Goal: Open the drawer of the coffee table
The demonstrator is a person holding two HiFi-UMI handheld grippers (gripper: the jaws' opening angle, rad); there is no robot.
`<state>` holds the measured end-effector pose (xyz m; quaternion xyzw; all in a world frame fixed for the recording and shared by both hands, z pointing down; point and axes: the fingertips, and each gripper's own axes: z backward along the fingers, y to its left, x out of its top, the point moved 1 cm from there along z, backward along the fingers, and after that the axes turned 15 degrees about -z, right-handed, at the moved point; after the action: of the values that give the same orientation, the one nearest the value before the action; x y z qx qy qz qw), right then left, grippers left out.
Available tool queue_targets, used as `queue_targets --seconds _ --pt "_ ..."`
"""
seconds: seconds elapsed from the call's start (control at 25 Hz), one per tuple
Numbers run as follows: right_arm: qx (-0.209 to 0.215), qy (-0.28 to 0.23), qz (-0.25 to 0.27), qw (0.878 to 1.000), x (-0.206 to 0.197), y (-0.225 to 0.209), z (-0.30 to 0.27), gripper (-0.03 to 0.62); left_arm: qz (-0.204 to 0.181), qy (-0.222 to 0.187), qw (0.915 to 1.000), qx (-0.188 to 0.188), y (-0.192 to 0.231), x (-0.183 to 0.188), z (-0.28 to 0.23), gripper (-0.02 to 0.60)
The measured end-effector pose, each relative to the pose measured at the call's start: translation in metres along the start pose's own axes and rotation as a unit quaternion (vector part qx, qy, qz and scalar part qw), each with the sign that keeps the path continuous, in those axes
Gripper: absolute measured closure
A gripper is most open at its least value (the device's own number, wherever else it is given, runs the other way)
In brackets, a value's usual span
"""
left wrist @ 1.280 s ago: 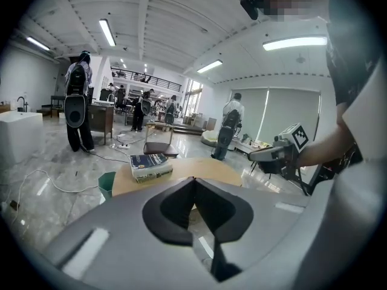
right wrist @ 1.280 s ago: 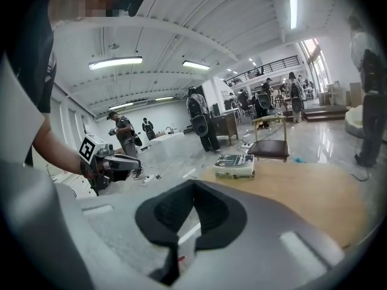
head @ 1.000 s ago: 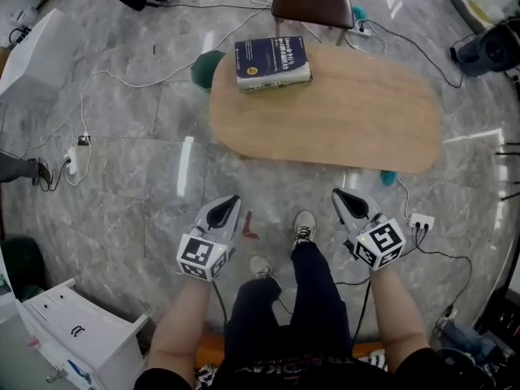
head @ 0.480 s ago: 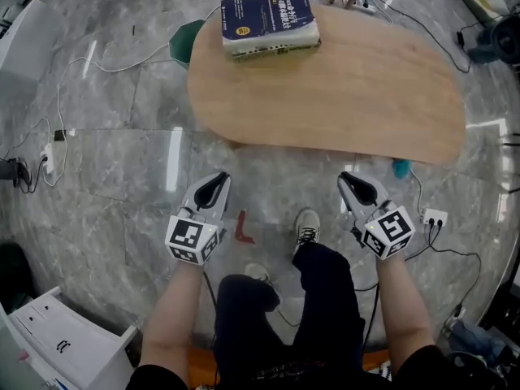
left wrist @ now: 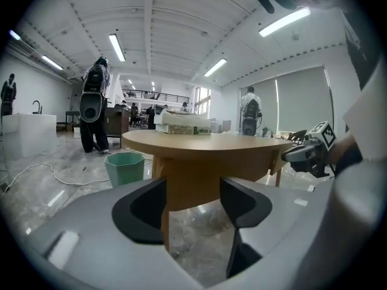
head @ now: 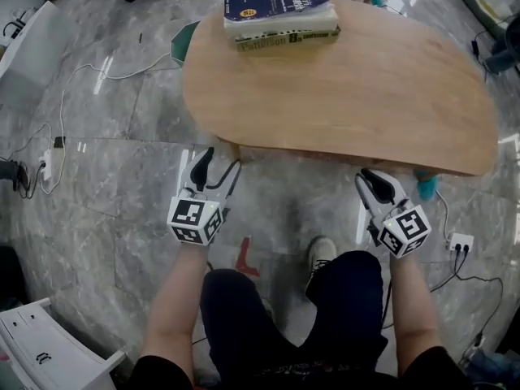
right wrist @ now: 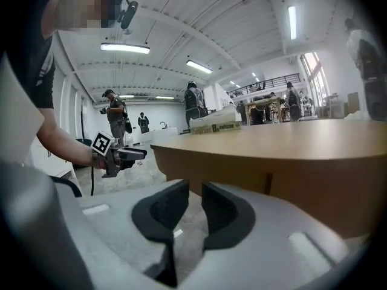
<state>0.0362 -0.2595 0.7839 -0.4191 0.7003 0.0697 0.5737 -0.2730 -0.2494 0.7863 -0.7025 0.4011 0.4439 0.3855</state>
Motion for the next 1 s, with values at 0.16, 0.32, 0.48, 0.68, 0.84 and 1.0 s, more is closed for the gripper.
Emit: queue_targets --seconds 0.16,0.32,0.48,0.68,0.84,1.0 --pt "-0.003 -0.014 0.016 1.000 -0.022 -0.012 -0.001 0.542 -0.002 -0.016 0.9998 0.009 0.016 -0.017 -0.018 0.263" --pt "-0.018 -0.020 0.019 0.999 -0.035 -0.022 0.008 0.542 -0.005 -0.033 0.9994 -0.011 0.021 -0.016 -0.033 0.253" --pt "-0.033 -0.033 0.015 0.999 -0.034 -0.021 0.016 0.542 -0.031 -0.030 0.9981 -0.045 0.018 -0.013 -0.046 0.244" --pt "-0.049 -0.045 0.005 0.998 -0.026 -0.027 0.023 0.542 -0.022 -0.041 0.9972 -0.058 0.019 -0.008 -0.056 0.242" --pt "-0.058 -0.050 0.003 0.997 -0.019 -0.033 0.018 0.542 -0.009 -0.057 0.9959 -0.070 0.019 -0.008 -0.062 0.238" --pt "-0.059 -0.046 0.003 0.997 -0.019 -0.035 0.003 0.542 0.007 -0.064 0.9948 -0.079 0.024 -0.011 -0.060 0.236"
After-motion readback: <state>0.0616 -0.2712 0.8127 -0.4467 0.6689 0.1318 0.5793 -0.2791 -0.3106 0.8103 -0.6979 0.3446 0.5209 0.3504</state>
